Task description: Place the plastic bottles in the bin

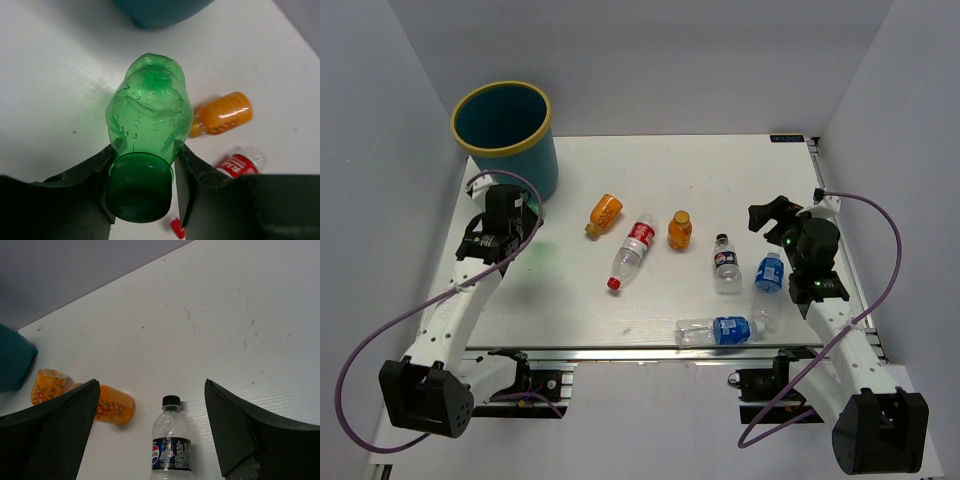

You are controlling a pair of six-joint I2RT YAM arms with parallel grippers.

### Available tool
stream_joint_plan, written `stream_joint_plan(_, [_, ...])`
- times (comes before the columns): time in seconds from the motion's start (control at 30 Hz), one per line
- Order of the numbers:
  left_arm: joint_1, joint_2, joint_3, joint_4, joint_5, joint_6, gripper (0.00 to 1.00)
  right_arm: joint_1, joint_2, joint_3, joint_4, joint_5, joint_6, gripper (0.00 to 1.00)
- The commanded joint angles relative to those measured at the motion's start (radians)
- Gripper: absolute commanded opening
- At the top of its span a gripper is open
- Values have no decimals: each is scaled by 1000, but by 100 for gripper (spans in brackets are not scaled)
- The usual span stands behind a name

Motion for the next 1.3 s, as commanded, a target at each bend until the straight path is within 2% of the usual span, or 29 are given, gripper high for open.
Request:
stream_joint_plan(0.0, [-11, -44, 73, 45, 43, 41, 30, -2, -13, 1, 37, -6, -5, 89])
stream_joint_plan(0.17, [-26, -41, 175, 112, 205, 102, 28, -1, -12, 1, 39, -5, -8, 89])
stream_joint_plan(0.23, [-37, -41, 201, 143, 242, 106, 23, -2, -12, -1, 40, 1, -8, 89])
stream_joint_plan(0.37, [-40, -44, 249, 218, 313, 121, 23, -1, -2, 1, 43, 0, -10, 89])
stream_joint_plan(0.47, [-40, -9, 338, 238, 260, 130, 23, -1, 5, 4, 46, -6, -6, 89])
stream_joint_plan(0.57, [-40, 67, 427, 289, 134, 147, 25, -2, 13, 5, 49, -19, -8, 89])
stream_joint_plan(0.6, [-35, 100, 514, 280, 76, 155, 25, -2, 17, 5, 49, -20, -6, 89])
stream_joint_plan(0.7, [-17, 255, 652, 226, -2, 208, 28, -2, 25, 7, 48, -19, -8, 89])
stream_joint_plan(0.73, [-5, 317, 712, 223, -15, 216, 30, -1, 28, 11, 42, -13, -10, 89])
stream_joint_plan(0.83, [57, 391, 783, 223, -32, 215, 31, -1, 44, 27, 23, 12, -31, 89])
stream_joint_plan(0.9, [106, 454, 817, 211, -29, 204, 37, -2, 65, 47, -1, 12, -42, 89])
stream_joint_plan(0.97, [130, 506, 859, 176, -29, 198, 38, -2, 99, 68, -21, -2, -54, 89])
stream_joint_plan(1.03, [155, 532, 878, 162, -35, 208, 47, -2, 123, 93, -44, -22, -57, 89])
stream_joint_plan(1.07, [160, 546, 898, 156, -26, 219, 59, -2, 145, 102, -53, -25, -63, 89])
stream_joint_plan(1.1, [160, 565, 910, 148, -17, 227, 98, -2, 154, 117, -70, -26, -63, 89])
stream_joint_plan(1.17, [160, 579, 932, 137, -1, 247, 98, -2, 166, 125, -75, -28, -75, 89])
stream_joint_plan(1.23, [160, 580, 955, 128, 28, 267, 98, -1, 171, 146, -87, -98, -95, 89])
stream_joint_plan(1.27, [160, 579, 959, 125, 81, 280, 98, 1, 174, 160, -101, -106, -105, 90])
